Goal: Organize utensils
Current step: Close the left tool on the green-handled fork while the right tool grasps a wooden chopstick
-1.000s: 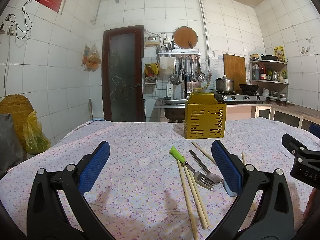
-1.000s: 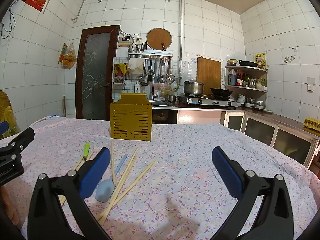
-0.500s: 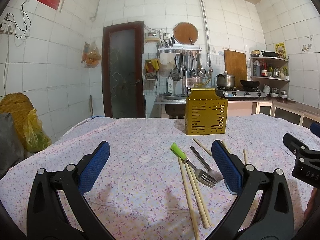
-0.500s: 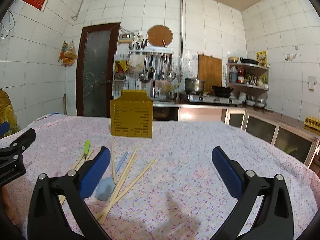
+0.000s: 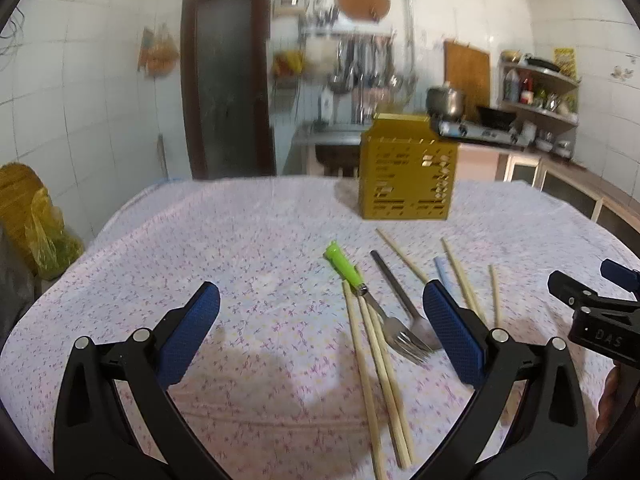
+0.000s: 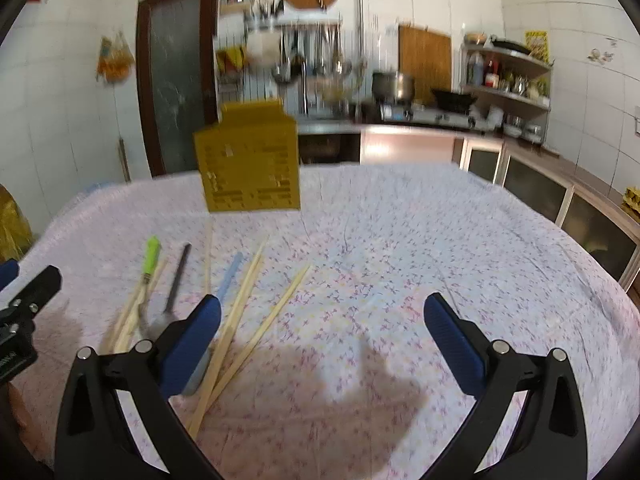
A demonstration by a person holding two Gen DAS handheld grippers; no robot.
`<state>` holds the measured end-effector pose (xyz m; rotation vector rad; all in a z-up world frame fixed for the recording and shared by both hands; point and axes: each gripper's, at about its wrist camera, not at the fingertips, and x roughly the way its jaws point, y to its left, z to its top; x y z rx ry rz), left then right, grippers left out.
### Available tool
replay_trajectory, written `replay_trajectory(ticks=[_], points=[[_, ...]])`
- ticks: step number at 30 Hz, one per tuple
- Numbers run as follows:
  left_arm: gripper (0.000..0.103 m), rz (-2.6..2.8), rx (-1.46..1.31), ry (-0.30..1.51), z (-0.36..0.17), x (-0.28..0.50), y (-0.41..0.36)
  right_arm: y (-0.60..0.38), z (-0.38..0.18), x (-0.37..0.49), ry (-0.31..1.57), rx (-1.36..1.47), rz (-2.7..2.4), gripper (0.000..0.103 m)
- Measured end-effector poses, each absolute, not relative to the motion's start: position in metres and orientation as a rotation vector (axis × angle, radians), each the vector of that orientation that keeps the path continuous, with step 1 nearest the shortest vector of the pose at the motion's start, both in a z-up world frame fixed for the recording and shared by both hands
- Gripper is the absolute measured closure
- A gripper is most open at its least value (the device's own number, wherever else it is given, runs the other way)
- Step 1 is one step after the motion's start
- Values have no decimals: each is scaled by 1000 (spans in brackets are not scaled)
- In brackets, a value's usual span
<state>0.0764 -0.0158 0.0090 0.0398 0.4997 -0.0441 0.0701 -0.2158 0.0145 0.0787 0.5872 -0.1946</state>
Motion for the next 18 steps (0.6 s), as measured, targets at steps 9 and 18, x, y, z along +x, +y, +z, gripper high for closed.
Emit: replay_trajectory(ticks=[9,18], points=[[5,-20,105,652,1,161,-30,-216,-7,147,766,46,-254,4],[8,-32,33,885,-36,231,-25,-225,-34,171,881,101,-312,23]])
